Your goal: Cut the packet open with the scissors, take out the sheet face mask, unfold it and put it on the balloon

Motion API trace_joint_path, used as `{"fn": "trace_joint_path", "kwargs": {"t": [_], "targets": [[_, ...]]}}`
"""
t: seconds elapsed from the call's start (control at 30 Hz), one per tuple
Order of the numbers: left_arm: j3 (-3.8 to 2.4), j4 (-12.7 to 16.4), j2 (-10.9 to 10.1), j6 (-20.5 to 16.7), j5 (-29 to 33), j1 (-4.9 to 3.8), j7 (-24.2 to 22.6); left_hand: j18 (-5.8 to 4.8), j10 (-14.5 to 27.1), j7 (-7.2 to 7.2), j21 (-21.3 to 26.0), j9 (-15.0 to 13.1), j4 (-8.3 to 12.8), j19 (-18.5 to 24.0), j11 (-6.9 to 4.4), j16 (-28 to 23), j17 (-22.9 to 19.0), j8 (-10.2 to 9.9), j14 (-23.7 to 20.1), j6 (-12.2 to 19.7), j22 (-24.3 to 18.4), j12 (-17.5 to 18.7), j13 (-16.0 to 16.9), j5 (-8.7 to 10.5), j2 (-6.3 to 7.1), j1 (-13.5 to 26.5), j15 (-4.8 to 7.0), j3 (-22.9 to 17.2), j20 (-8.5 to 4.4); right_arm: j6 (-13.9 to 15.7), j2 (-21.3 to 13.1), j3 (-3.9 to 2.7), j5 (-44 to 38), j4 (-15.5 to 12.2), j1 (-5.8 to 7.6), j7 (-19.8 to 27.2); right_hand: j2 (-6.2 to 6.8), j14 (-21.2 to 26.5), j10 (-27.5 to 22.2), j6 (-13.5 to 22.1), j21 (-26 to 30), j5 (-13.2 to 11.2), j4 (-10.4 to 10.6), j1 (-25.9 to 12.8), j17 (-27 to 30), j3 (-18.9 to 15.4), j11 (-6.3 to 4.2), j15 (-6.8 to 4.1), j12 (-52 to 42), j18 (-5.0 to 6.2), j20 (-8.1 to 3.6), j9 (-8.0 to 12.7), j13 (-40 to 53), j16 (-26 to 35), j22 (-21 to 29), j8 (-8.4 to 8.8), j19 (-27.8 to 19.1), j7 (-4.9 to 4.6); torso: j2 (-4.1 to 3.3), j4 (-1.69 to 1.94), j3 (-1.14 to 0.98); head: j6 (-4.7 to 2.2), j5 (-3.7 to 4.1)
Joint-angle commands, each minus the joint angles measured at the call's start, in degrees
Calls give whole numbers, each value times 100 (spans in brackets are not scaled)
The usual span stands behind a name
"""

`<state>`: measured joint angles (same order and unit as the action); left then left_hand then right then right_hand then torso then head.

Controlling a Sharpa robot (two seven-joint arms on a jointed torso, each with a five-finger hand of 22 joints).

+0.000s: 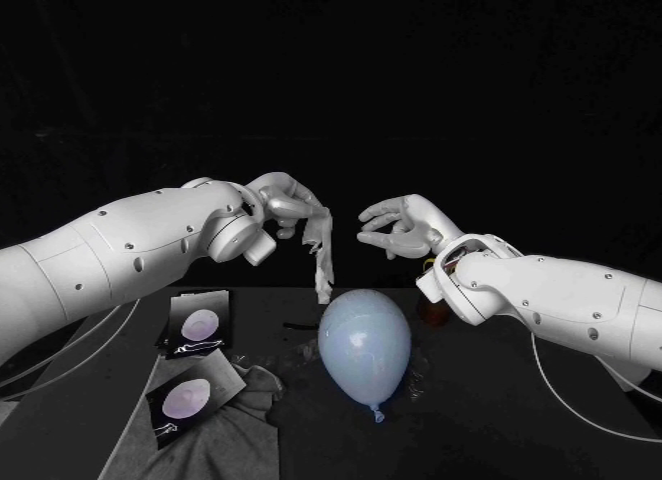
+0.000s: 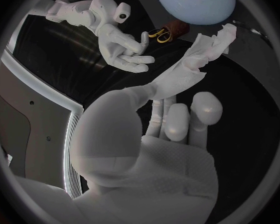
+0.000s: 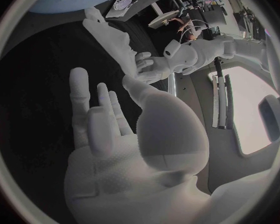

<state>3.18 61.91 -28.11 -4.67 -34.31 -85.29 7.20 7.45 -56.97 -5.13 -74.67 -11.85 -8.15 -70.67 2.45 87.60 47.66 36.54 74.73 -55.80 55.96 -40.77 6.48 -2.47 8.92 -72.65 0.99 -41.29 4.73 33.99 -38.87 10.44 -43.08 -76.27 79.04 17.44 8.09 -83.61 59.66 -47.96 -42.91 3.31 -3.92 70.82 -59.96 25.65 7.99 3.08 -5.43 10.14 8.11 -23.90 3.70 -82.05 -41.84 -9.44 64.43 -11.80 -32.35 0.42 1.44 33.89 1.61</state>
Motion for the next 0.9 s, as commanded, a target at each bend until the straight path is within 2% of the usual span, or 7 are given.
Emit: {"fn": "trace_joint_path", "kwargs": {"t": [0.03, 0.23, 0.33, 0.47, 0.57, 0.7, 0.9], "targets": [[-8, -49, 35, -20, 86, -15, 338, -84, -36, 117, 31, -580, 18, 6, -20, 21, -3, 156, -37, -147, -10, -10, 6, -38, -20, 47, 11, -40, -6, 612, 42, -5, -1010, -127, -26, 230, 74, -18, 10, 2, -50, -16, 22, -6, -33, -67, 1, 4, -32, 20, 3, 19, 9, -5, -55, 23, 3, -22, 0, 8, -1, -20, -28], [-8, -95, 43, -121, 139, -16, 485, -87, -46, 126, 24, -595, 43, -5, -29, 10, -16, 149, -42, -159, 8, 0, 13, -39, -25, 32, 20, -89, -15, 669, 170, -10, -1770, -297, -74, -503, 98, -128, 563, -210, -675, -4, 106, 16, -342, -212, -133, -104, -410, -86, -54, 73, 135, -135, -658, 22, 368, 77, -6, 8, 1, -24, -27], [-8, -106, 42, -161, 163, -16, 544, -91, -60, 132, 14, -613, 78, -17, -37, 4, 2, 142, -31, -176, 27, 7, 22, -40, -16, 21, 29, -149, -23, 650, 250, -11, -2068, -314, -114, -958, 219, -183, 838, -243, -1162, 0, 216, -79, -580, -411, -207, -172, -685, -182, -93, 111, 304, -216, -1140, 50, 623, 129, -6, 10, 3, -11, -18], [-8, -111, 41, -197, 193, -16, 590, -91, -78, 137, 13, -631, 108, -20, -43, -4, -17, 138, -31, -199, 28, 11, 32, -43, -2, 25, 35, -210, -31, 623, 329, -12, -2287, -293, -160, -1398, 285, -158, 788, -262, -1152, 5, 383, -237, -500, -628, -220, -186, -812, -177, -111, 130, 425, -195, -1139, 48, 578, 147, -6, 19, 0, -5, -26], [-8, -114, 40, -219, 259, -17, 625, -92, -95, 144, 9, -651, 141, -25, -47, -12, -20, 131, -26, -223, 35, 16, 43, -46, 16, 42, 41, -281, -37, 596, 410, -12, -2453, -247, -198, -1775, 272, -109, 694, -278, -1082, 20, 536, -320, -358, -809, -214, -180, -901, -162, -103, 139, 516, -148, -1090, 32, 496, 146, -4, 6, 0, 1, -36], [-8, -109, 37, -255, 317, -17, 652, -95, -113, 149, 2, -674, 175, -33, -50, -19, -7, 119, -14, -247, 49, 23, 58, -49, 39, 80, 45, -363, -43, 573, 500, -13, -2597, -194, -232, -2108, 219, -127, 705, -347, -1165, 24, 613, -265, -420, -897, -242, -199, -1036, -173, -114, 134, 620, -165, -1184, -18, 526, 174, -6, 3, -3, 7, -48], [-8, -88, 32, -311, 374, -17, 683, -96, -122, 150, -2, -688, 191, -37, -53, -24, -6, 110, -9, -260, 55, 28, 66, -49, 48, 109, 47, -410, -46, 475, 669, -15, -2709, -67, -278, -2369, 154, -175, 891, -475, -1372, 30, 742, -91, -523, -1026, -361, -295, -1612, -206, -192, 142, 1081, -198, -1410, -113, 622, 277, -1, 7, -6, 13, -37]]}}
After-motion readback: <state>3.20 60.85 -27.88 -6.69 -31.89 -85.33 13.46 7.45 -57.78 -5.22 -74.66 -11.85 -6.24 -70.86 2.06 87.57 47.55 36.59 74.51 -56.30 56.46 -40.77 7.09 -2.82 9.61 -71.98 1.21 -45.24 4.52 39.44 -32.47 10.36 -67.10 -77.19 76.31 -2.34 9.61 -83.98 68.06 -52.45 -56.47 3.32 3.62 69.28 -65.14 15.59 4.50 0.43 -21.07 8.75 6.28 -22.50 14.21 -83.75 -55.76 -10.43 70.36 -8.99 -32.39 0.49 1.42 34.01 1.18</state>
